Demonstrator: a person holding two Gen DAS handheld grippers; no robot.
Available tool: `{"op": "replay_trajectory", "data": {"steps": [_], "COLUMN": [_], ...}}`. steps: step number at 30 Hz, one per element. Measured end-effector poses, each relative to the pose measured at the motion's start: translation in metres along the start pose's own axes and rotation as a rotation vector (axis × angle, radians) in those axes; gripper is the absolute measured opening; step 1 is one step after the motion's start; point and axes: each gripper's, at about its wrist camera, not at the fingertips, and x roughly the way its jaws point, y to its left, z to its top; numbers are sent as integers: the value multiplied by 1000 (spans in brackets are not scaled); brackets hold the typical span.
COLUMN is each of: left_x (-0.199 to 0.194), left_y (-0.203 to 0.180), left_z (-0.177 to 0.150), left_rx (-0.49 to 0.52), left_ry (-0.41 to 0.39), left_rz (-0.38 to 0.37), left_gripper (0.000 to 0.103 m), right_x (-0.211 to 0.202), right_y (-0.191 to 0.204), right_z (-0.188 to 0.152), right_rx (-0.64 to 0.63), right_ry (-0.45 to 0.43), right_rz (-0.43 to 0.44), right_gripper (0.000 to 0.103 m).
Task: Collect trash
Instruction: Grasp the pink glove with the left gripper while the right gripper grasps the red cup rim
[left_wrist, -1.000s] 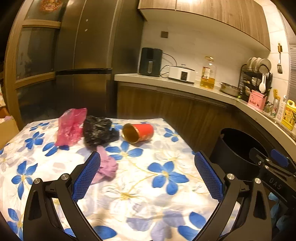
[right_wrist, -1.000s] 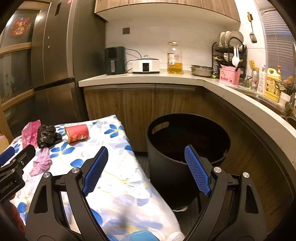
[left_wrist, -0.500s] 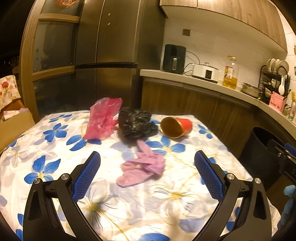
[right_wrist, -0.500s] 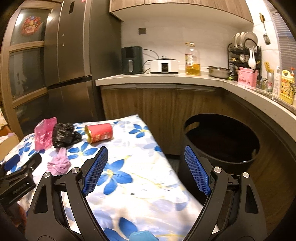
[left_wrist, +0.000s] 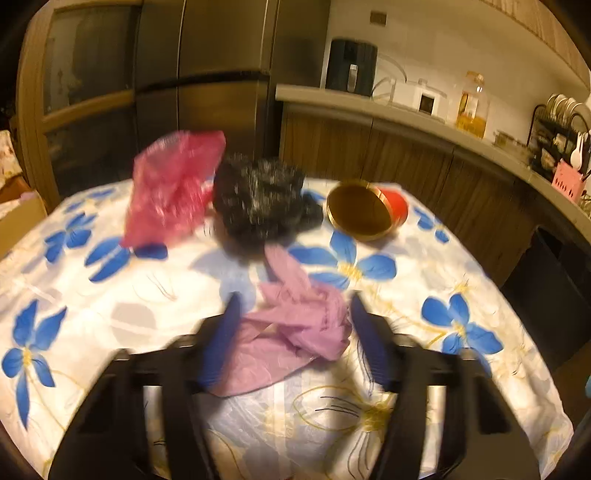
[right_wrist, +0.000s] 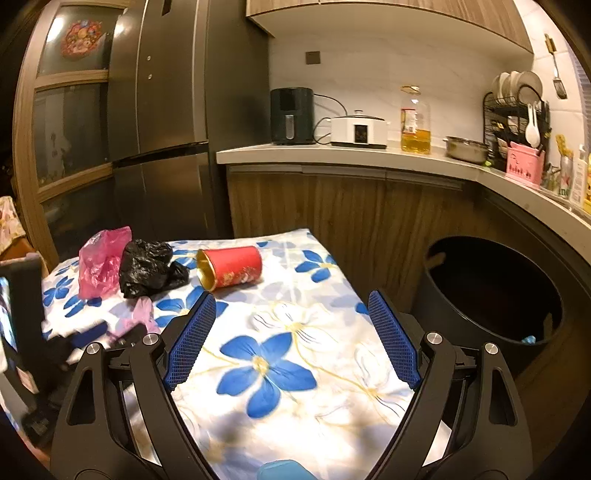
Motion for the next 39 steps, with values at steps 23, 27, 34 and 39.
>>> {"op": "replay_trajectory", "data": {"steps": [23,27,34,39], "left_x": [-52,-55,-49,-47], "left_y": [54,66,69,70], "left_z": [15,17,12,10], "left_rx": [-129,-159,-170,-171], "left_ry": [-213,-224,-204,-200], "left_rz": [48,41,4,-8], "left_gripper": [1,1,1,1], "right_x": [117,139,168,179], "right_y": [78,88,90,82], "right_z": [6,7,1,-2], "right_rx": [-69,-80,-83,-49], "right_ry": [95,128,225,273], "right_rz": [42,26,-2,-2], "right_gripper": [58,47,23,11]}}
